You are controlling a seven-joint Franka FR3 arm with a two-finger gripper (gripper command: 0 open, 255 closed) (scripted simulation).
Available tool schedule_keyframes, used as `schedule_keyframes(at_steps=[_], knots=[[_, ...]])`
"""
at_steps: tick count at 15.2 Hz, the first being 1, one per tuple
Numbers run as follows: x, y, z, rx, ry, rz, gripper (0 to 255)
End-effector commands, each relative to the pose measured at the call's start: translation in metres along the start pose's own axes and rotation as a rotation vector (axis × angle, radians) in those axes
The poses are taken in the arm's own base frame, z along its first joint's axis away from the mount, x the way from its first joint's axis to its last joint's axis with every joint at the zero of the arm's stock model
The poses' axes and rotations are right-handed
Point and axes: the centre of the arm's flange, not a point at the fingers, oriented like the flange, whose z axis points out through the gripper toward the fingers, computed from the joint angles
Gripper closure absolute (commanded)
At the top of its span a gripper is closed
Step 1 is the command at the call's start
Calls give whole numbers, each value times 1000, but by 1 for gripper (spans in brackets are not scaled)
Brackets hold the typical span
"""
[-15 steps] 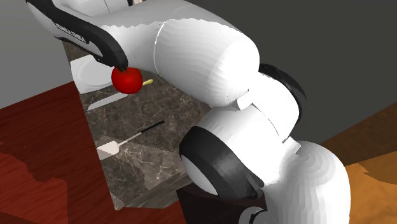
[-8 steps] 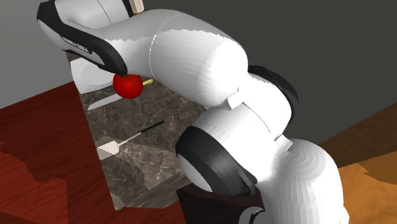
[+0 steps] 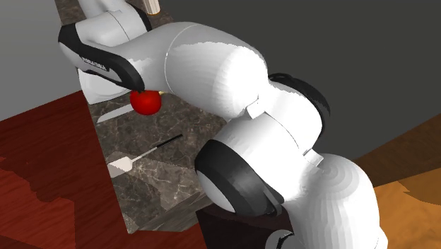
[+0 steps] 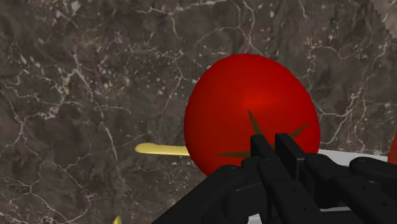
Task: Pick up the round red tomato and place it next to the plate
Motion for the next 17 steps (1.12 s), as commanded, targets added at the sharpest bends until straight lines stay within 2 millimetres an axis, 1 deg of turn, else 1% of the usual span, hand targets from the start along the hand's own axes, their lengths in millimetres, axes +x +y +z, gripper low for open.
schedule_keyframes(at_steps=[1, 2, 10, 11, 16, 17], knots=[[-1, 0, 11, 0, 1, 0, 255], [-1, 1, 20, 0, 1, 0, 255], [-1, 1, 20, 0, 1, 0, 255], [-1, 1, 20, 0, 1, 0, 0], [-1, 1, 19, 0, 1, 0, 0], [-1, 1, 6, 0, 1, 0, 0]])
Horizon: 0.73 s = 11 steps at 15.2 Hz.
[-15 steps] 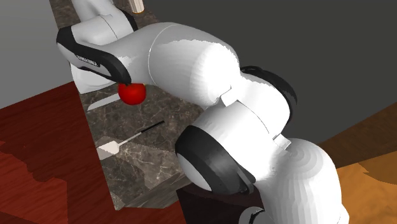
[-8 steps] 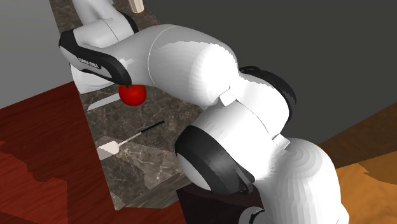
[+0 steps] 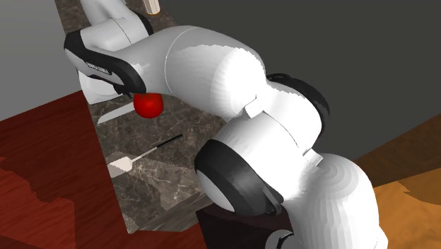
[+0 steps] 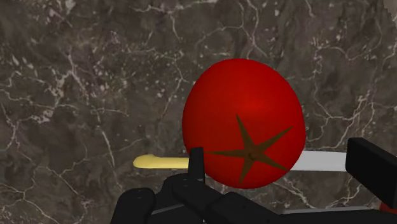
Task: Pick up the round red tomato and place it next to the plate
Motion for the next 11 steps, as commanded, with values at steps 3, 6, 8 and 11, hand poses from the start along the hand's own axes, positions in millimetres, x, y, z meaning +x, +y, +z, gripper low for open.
schedule_keyframes(at_steps=[3, 6, 8, 11], knots=[[0, -1, -45, 0, 0, 0, 0], [0, -1, -45, 0, 0, 0, 0], [0, -1, -45, 0, 0, 0, 0], [0, -1, -45, 0, 0, 0, 0]])
